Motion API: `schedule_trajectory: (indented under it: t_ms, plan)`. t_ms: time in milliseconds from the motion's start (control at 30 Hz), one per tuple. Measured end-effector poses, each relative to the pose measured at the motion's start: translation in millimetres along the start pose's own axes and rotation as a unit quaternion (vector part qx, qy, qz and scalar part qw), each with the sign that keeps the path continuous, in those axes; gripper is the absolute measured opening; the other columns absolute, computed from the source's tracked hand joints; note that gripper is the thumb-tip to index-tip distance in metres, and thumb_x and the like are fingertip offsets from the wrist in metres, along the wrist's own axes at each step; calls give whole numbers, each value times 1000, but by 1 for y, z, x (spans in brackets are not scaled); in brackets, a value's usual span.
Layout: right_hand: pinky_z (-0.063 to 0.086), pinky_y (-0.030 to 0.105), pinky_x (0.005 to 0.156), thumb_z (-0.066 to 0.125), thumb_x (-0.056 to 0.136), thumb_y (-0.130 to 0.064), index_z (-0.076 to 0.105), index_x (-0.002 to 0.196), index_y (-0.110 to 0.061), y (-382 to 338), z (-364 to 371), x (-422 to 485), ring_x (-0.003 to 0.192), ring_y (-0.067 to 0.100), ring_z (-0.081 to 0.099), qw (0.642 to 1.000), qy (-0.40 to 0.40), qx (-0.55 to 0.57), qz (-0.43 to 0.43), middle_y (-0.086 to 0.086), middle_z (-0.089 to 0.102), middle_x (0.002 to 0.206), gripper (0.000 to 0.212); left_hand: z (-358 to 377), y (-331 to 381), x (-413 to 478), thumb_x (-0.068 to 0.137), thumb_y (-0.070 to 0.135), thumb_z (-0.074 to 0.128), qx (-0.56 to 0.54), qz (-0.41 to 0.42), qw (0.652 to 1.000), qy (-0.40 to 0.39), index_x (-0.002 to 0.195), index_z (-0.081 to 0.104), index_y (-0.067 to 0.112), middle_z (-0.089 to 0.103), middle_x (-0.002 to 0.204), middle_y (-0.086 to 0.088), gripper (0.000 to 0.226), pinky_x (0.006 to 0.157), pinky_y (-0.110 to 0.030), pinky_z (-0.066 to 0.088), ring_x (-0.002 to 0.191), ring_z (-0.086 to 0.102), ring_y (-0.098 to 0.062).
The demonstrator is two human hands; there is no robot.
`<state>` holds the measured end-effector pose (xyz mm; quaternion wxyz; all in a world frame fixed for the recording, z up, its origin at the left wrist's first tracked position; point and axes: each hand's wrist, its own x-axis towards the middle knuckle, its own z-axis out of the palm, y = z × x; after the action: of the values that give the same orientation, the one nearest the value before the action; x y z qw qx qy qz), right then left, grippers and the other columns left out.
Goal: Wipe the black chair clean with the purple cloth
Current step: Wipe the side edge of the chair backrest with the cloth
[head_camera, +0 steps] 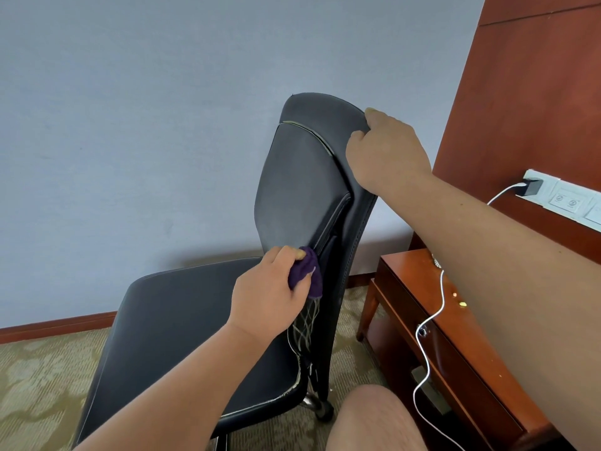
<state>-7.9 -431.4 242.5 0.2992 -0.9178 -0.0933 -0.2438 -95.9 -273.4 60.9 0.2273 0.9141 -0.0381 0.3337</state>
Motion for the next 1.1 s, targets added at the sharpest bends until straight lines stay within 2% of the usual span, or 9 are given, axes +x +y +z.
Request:
schedule_trajectory:
  t_ms: [167,233,400,500,633,800,900,1000,1100]
  plan:
    - [41,33,76,35,94,-21,48,136,-15,0,0,-1,93,24,46,1000,-2,3,2,7,55,131,44,-21,38,51,88,48,55,-26,30,996,75,103,52,40,60,96,17,17,59,-25,44,73,58,-6]
    - [39,34,77,35,94,-21,50,132,-16,1,-1,-1,96,26,48,1000,-1,8,-2,9,55,130,42,-24,46,64,86,50,53,-11,43,996,74,99,52,40,59,91,15,17,57,-26,44,70,57,-9]
    - [36,34,66,34,91,-19,44,92,-17,1,0,-1,81,27,48,1000,2,3,-6,5,53,99,10,-11,30,48,92,48,48,5,37,998,48,102,50,33,55,89,14,18,54,-26,41,64,54,-11]
    - [31,33,55,35,88,-16,33,75,-21,1,0,0,65,19,42,1000,5,6,-8,2,48,84,14,1,12,28,94,48,44,9,15,1000,26,106,51,32,55,94,14,21,55,-27,44,66,54,-10]
    - [33,33,55,35,87,-15,39,81,-19,1,0,0,67,20,44,1000,7,7,-6,0,48,82,8,10,-10,-1,94,48,44,40,14,999,-1,106,51,32,56,92,15,22,50,-25,47,61,52,-6]
    - [31,33,56,34,88,-16,39,81,-20,0,1,-1,71,23,45,1000,6,10,-5,1,48,84,9,17,-32,-29,91,48,47,96,9,995,-40,102,53,30,58,88,15,23,43,-17,33,56,54,-5]
    - [37,32,64,34,91,-19,53,108,-18,-1,0,-2,84,26,48,1000,5,5,-1,-1,48,95,25,15,-31,-30,90,50,47,86,-5,995,-49,103,54,32,59,90,17,23,45,-17,37,59,56,-4]
    - [34,31,60,34,90,-18,49,101,-18,-1,1,-1,85,27,49,1000,11,7,-5,1,50,97,19,8,-18,-19,92,53,45,47,-8,999,-24,101,52,36,56,91,19,20,47,-17,40,59,53,-3]
    - [39,32,71,35,92,-19,53,123,-16,-2,1,-2,88,24,46,1000,8,7,-2,-3,47,103,36,1,4,3,92,55,46,5,4,1000,16,103,48,39,54,93,20,19,49,-14,36,62,52,-1]
